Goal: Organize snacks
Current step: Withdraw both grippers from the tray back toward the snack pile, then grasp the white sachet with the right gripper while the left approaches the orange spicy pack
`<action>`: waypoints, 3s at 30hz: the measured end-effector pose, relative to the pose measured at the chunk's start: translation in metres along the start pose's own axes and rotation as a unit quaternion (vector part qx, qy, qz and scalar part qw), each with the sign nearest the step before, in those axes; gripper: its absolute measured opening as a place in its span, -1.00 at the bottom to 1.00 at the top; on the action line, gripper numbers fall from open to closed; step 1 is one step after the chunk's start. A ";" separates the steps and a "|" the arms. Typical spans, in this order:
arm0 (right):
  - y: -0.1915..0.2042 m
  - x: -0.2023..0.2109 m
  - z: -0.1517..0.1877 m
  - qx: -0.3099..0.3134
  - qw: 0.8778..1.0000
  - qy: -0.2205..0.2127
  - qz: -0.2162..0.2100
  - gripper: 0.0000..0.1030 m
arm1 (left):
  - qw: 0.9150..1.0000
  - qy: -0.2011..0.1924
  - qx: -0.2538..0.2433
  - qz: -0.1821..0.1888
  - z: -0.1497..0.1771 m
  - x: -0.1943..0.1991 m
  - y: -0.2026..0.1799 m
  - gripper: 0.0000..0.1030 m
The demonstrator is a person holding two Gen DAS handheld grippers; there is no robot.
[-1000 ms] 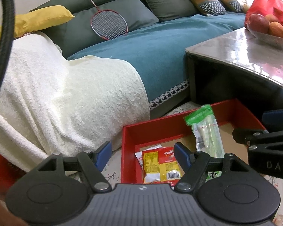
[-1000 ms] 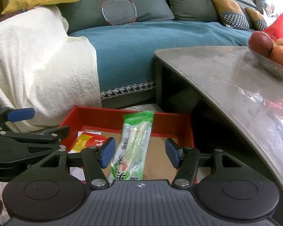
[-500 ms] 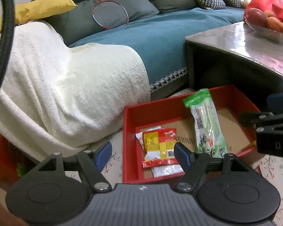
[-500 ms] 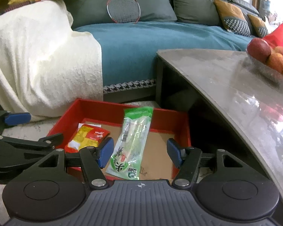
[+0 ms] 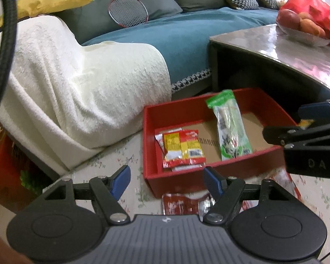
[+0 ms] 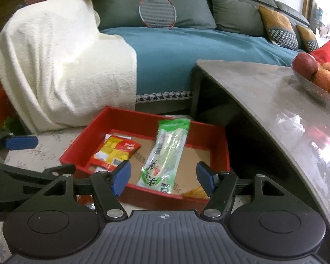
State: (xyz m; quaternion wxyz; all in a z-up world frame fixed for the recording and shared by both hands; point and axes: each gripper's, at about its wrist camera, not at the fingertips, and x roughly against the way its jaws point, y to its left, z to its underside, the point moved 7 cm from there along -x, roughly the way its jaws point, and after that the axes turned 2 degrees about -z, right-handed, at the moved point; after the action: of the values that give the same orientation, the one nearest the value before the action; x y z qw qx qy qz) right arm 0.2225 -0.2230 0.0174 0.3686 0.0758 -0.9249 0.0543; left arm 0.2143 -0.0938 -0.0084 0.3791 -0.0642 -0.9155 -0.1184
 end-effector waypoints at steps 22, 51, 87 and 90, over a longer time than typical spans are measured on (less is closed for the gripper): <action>0.023 0.022 0.037 0.014 0.999 0.025 -0.027 0.50 | 1.000 0.021 -0.017 0.007 0.039 0.027 -0.005 0.28; 0.134 0.016 0.137 0.234 0.928 0.164 -0.237 0.52 | 0.995 0.099 0.005 0.000 0.122 0.037 0.058 0.28; 0.101 0.019 0.164 0.107 0.929 0.265 -0.235 0.20 | 0.844 0.129 -0.458 0.247 0.145 0.016 -0.029 0.39; 0.100 0.014 0.165 0.098 0.926 0.272 -0.243 0.24 | 0.838 0.146 -0.453 0.267 0.149 0.006 -0.032 0.67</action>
State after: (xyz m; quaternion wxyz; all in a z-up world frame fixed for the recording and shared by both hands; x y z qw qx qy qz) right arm 0.0838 -0.1517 -0.0965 0.5983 0.3160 -0.7328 0.0721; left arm 0.1023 -0.0854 -0.1112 0.4541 -0.4526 -0.6409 -0.4221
